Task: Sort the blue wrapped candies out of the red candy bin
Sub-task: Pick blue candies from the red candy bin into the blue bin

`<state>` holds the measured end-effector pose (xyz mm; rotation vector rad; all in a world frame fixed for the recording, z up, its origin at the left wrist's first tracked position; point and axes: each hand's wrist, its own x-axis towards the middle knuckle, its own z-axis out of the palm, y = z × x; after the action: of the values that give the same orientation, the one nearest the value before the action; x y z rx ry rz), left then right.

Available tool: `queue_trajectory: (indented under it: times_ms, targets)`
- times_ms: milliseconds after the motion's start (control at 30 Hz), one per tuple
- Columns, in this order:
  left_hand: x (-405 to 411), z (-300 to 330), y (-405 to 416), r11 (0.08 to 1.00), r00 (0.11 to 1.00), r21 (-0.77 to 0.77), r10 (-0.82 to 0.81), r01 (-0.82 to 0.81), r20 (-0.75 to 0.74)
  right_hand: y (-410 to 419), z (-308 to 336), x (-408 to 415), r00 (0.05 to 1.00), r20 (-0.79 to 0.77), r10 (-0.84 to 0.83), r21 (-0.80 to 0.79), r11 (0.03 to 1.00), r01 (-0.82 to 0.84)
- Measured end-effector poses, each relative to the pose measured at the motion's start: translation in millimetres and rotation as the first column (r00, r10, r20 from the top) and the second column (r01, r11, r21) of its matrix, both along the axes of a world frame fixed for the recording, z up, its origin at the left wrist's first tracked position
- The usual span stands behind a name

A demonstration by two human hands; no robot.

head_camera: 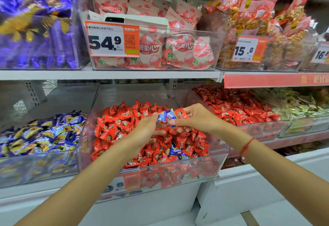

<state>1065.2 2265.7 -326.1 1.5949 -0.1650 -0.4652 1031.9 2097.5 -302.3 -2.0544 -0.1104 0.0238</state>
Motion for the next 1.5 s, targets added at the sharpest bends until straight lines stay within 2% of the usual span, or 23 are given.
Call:
queue_trajectory:
  times_ms: [67, 133, 233, 400, 533, 633, 700, 767, 833, 867, 967, 1033, 1100, 1167, 1233, 1300, 1333, 1400, 1500]
  targets:
    - [-3, 3, 3, 0.999, 0.999, 0.035, -0.007, 0.005, 0.049, 7, 1, 0, 1.000, 0.005, 0.010, 0.001, 1.000, -0.010]
    - [-5, 3, 11, 0.998, 0.983, 0.060, 0.003, -0.015, 0.185, 14, 2, 2, 0.999, 0.003, 0.043, 0.005, 0.999, -0.043]
    - [-6, -1, 22, 1.000, 0.937, 0.004, 0.019, -0.022, 0.349, 27, 1, 5, 0.996, 0.023, 0.082, -0.026, 0.996, -0.081]
    - [-9, 2, 48, 0.977, 0.871, -0.078, 0.212, -0.198, 0.443, 54, -5, 13, 0.968, 0.043, 0.249, -0.213, 0.949, -0.234]
    - [-12, 13, 98, 0.938, 0.756, -0.116, 0.333, -0.326, 0.564, 63, -6, 17, 0.953, 0.008, 0.301, -0.151, 0.943, -0.297]
    - [-6, 13, 153, 0.877, 0.630, -0.067, 0.393, -0.476, 0.670, 57, -13, 23, 0.981, 0.025, 0.193, -0.271, 0.946, -0.180]
    - [3, 6, 180, 0.813, 0.594, 0.026, 0.403, -0.582, 0.696, 54, -17, 31, 0.990, 0.103, 0.095, -0.405, 0.913, -0.045]
    - [12, -2, 194, 0.749, 0.587, 0.118, 0.401, -0.652, 0.703, 53, -19, 39, 0.973, 0.229, -0.016, -0.545, 0.827, 0.142]
    - [20, -9, 198, 0.702, 0.610, 0.214, 0.377, -0.679, 0.697, 46, -21, 49, 0.932, 0.329, -0.152, -0.605, 0.724, 0.331]
    - [23, -12, 199, 0.684, 0.631, 0.268, 0.354, -0.678, 0.691, 39, -23, 54, 0.928, 0.315, -0.198, -0.632, 0.686, 0.361]
    - [30, -20, 198, 0.687, 0.690, 0.365, 0.276, -0.628, 0.669, 17, -26, 65, 0.976, 0.053, -0.210, -0.706, 0.683, 0.186]
    - [29, -18, 192, 0.674, 0.687, 0.411, 0.201, -0.614, 0.698, 1, -24, 61, 0.979, 0.037, -0.202, -0.726, 0.668, 0.165]
    - [20, -9, 185, 0.662, 0.622, 0.388, 0.152, -0.642, 0.768, -9, -20, 46, 0.975, 0.156, -0.160, -0.690, 0.689, 0.223]
    - [8, 7, 166, 0.710, 0.550, 0.347, 0.068, -0.612, 0.832, -19, -20, 22, 0.936, 0.330, -0.121, -0.667, 0.672, 0.322]
    - [2, 20, 138, 0.789, 0.534, 0.373, -0.068, -0.489, 0.843, -30, -28, -1, 0.835, 0.533, -0.137, -0.635, 0.587, 0.502]
    - [4, 23, 102, 0.828, 0.531, 0.479, -0.277, -0.290, 0.801, -39, -40, -18, 0.767, 0.605, -0.216, -0.564, 0.563, 0.604]
    - [6, 22, 81, 0.810, 0.510, 0.558, -0.408, -0.181, 0.757, -42, -45, -22, 0.767, 0.589, -0.255, -0.539, 0.583, 0.608]
    - [12, 14, 40, 0.690, 0.442, 0.723, -0.651, 0.007, 0.617, -42, -53, -26, 0.791, 0.526, -0.312, -0.508, 0.630, 0.587]
    - [22, -9, -10, 0.507, 0.336, 0.853, -0.831, 0.125, 0.444, -36, -58, -27, 0.781, 0.530, -0.331, -0.540, 0.578, 0.612]
